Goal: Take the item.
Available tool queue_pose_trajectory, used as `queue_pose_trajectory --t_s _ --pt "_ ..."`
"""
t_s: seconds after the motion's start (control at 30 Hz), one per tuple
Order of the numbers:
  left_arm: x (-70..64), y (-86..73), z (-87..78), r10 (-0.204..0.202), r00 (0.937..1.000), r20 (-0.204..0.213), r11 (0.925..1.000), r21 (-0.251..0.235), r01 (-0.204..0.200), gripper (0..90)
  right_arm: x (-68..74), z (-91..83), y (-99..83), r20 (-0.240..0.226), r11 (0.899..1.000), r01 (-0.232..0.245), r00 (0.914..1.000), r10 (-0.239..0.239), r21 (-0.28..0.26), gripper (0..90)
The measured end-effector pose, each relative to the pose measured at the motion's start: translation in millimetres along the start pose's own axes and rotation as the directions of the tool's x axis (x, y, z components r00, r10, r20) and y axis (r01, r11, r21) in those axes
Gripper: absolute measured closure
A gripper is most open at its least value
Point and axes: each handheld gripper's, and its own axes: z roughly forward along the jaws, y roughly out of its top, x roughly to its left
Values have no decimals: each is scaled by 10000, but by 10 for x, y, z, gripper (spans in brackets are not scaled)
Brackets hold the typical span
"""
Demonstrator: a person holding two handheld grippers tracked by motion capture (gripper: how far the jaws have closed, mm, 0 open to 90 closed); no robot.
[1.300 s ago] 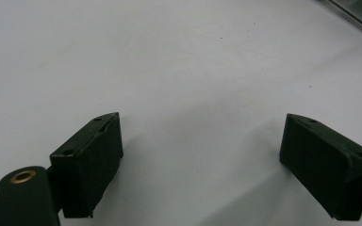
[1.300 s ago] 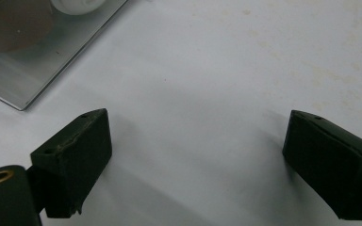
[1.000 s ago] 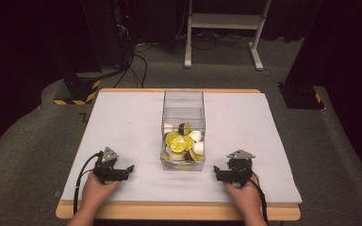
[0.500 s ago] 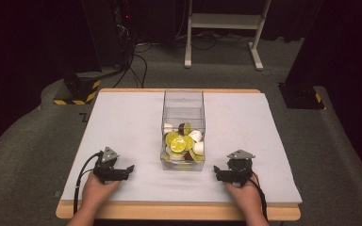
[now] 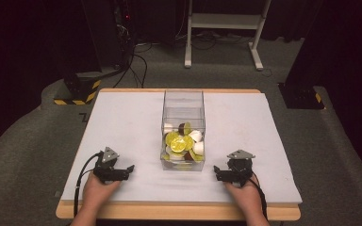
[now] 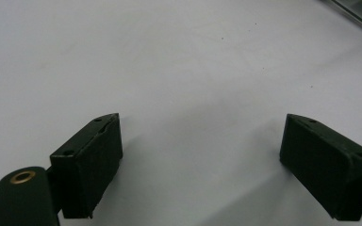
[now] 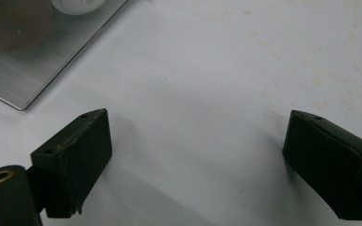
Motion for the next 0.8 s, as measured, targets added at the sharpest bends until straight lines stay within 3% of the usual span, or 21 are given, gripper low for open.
queue_pose_trajectory --t_s 0.13,0.43,0.67,0.7,0.8 --pt "-8 4 8 -163 9999 -10 9998 -92 163 137 1 0 0 1 10000 -5 10000 5 -1 85" --pt "-11 24 8 98 9999 -128 10000 17 -98 116 2 0 -1 8 10000 -2 10000 2 -7 85" --pt "-35 49 -57 -287 9995 108 9988 -388 291 118 2 0 -1 5 10000 -7 10000 7 -9 85" --pt "-24 50 -73 -106 9999 129 9996 -268 110 118 2 0 -1 6 10000 -6 10000 6 -9 85" --pt "-43 50 -97 -394 9988 273 9980 -487 407 119 3 0 -1 21 10000 -2 10000 2 -16 85"
